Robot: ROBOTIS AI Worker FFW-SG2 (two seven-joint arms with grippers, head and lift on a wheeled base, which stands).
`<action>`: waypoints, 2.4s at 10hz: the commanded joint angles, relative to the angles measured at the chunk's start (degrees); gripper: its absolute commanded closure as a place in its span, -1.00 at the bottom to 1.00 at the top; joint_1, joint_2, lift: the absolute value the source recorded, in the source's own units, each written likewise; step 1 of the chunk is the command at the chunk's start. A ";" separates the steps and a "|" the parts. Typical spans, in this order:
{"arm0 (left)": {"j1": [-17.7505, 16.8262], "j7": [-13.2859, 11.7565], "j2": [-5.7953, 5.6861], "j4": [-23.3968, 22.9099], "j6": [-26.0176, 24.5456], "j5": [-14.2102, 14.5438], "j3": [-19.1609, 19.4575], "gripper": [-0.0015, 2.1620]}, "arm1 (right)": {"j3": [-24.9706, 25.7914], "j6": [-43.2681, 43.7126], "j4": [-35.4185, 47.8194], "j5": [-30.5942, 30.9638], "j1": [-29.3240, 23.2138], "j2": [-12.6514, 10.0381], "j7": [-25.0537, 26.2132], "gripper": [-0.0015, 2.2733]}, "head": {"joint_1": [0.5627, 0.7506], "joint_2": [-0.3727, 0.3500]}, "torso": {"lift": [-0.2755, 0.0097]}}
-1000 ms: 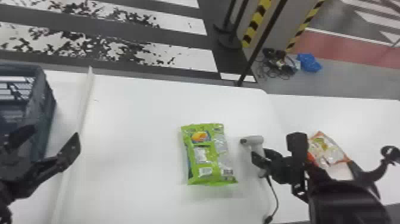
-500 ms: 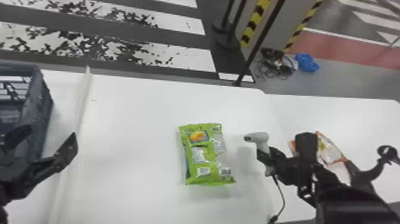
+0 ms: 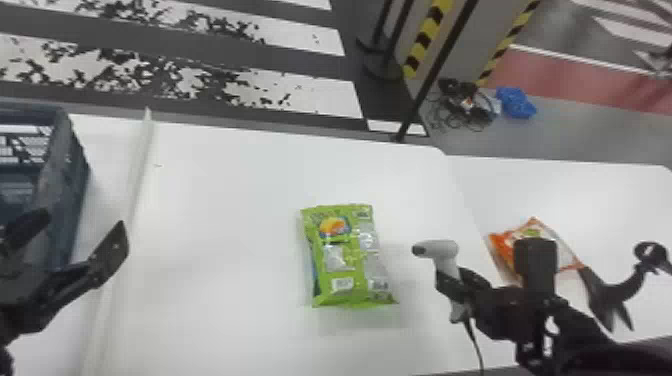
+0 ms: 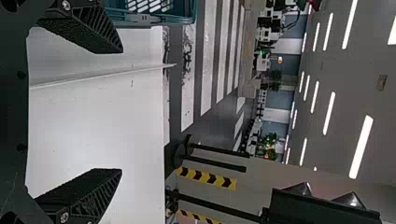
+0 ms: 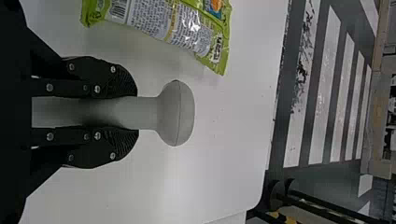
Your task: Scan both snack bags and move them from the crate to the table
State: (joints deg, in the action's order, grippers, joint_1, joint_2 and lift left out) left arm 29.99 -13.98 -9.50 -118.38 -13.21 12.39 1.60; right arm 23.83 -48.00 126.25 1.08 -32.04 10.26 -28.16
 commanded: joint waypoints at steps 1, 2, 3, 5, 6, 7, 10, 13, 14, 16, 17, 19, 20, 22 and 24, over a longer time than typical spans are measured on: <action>0.24 0.00 0.18 -0.10 0.24 -0.09 0.16 -0.92 | 0.51 -7.34 4.36 -0.20 -1.71 -1.03 -0.41 0.98 | 0.41 -0.78 | 0.32; 0.42 0.00 0.27 -0.18 0.24 0.00 0.16 -0.92 | 0.78 -11.56 6.82 -0.20 -2.15 -1.65 -1.73 0.98 | 0.41 -0.77 | 0.32; 0.68 0.00 0.36 -0.27 0.41 0.00 0.25 -0.92 | 0.95 -14.02 8.93 -1.17 -3.12 -1.91 -2.69 0.98 | 0.41 -0.76 | 0.32; 1.03 0.00 0.45 -0.45 0.59 0.00 0.60 -0.92 | 0.60 -18.76 12.88 -1.96 -4.17 -2.88 -4.10 0.98 | 0.41 -0.71 | 0.32; 1.30 0.00 0.45 -0.62 0.59 -0.09 0.77 -0.92 | 0.60 -20.52 14.64 -2.75 -4.70 -3.06 -4.54 0.98 | 0.41 -0.66 | 0.32; 1.47 0.00 0.54 -0.71 0.59 0.00 0.86 -0.92 | 0.51 -22.81 16.48 -3.36 -4.96 -3.06 -5.59 0.98 | 0.41 -0.62 | 0.32; 1.65 0.00 0.54 -0.97 0.59 0.00 0.95 -0.92 | -0.81 -22.98 16.92 -4.68 -4.87 -3.14 -6.38 0.98 | 0.41 -0.50 | 0.32; 1.65 0.00 0.54 -0.97 0.76 0.00 1.04 -0.92 | -2.30 -22.81 14.29 -4.68 -3.38 -2.97 -6.30 0.98 | 0.41 -0.42 | 0.32; 1.65 0.00 0.54 -0.89 0.76 0.00 1.13 -0.92 | -2.48 -22.81 13.50 -4.68 -2.85 -2.88 -6.30 0.98 | 0.41 -0.41 | 0.32; 1.73 0.00 0.62 -0.89 0.94 0.00 1.13 -0.92 | -2.65 -22.63 13.06 -4.68 -2.68 -2.88 -6.30 0.98 | 0.41 -0.40 | 0.32; 1.91 0.00 0.62 -0.89 1.12 0.00 1.13 -0.92 | -2.56 -22.28 13.15 -4.77 -2.59 -2.88 -6.30 0.98 | 0.41 -0.39 | 0.32; 2.09 -0.08 0.62 -0.89 1.29 0.00 1.30 -0.92 | 0.07 -20.87 11.65 -6.18 -0.83 -2.88 -6.21 0.98 | 0.41 -0.40 | 0.32; 2.17 -0.08 0.62 -0.97 1.29 0.00 1.48 -0.92 | 1.65 -19.12 9.72 -6.79 0.84 -2.70 -6.21 0.98 | 0.41 -0.43 | 0.32; 2.26 -0.08 0.62 -0.97 1.47 0.00 1.48 -0.92 | 2.36 -9.27 3.48 -7.50 3.39 -0.86 -4.71 0.98 | 0.41 -0.51 | 0.32; 2.26 -0.26 0.62 -1.15 1.29 0.00 1.39 -0.92 | 1.83 1.28 -4.61 -7.41 5.85 1.43 -2.96 0.98 | 0.41 -0.61 | 0.32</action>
State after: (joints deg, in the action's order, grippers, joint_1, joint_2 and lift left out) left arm 32.31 -14.24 -8.87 -119.50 -11.88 12.37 3.05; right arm 25.77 -50.02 123.84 -6.39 -26.77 11.16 -31.22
